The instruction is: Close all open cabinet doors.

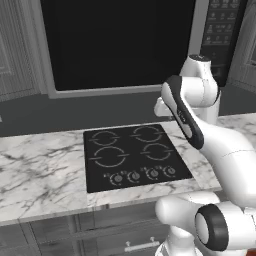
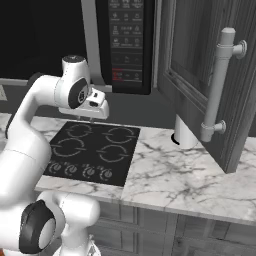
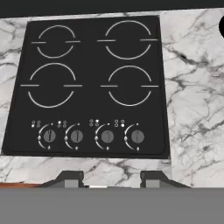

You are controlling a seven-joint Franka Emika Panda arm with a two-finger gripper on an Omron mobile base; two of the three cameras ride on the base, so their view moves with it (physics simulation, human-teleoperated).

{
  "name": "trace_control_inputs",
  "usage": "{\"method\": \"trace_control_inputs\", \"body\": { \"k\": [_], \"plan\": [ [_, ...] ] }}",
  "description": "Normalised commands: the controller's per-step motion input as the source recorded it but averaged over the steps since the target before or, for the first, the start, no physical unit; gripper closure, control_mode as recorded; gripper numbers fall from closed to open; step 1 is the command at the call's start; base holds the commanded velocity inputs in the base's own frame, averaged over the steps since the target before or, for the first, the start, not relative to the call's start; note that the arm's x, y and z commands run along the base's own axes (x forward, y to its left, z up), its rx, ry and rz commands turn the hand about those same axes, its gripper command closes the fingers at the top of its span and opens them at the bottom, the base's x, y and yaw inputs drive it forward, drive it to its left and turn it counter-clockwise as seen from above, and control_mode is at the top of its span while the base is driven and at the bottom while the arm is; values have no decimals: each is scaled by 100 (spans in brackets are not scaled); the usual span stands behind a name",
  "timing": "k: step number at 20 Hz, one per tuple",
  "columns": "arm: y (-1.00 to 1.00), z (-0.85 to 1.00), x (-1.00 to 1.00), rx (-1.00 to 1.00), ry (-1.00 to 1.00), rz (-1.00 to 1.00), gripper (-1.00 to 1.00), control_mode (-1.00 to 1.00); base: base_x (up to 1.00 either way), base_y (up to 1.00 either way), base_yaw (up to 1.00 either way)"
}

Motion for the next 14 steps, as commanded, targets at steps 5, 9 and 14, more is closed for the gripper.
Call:
{"method": "trace_control_inputs", "body": {
  "k": [5, 9, 14],
  "plan": [
    [-3, 0, -40, 0, -6, 0, -100, -100, 0, 0, 0],
    [-47, -1, -58, 0, -12, 0, -100, -100, 0, 0, 0],
    [-61, -9, -53, 0, -8, 0, -100, -100, 0, 0, 0]
  ]
}}
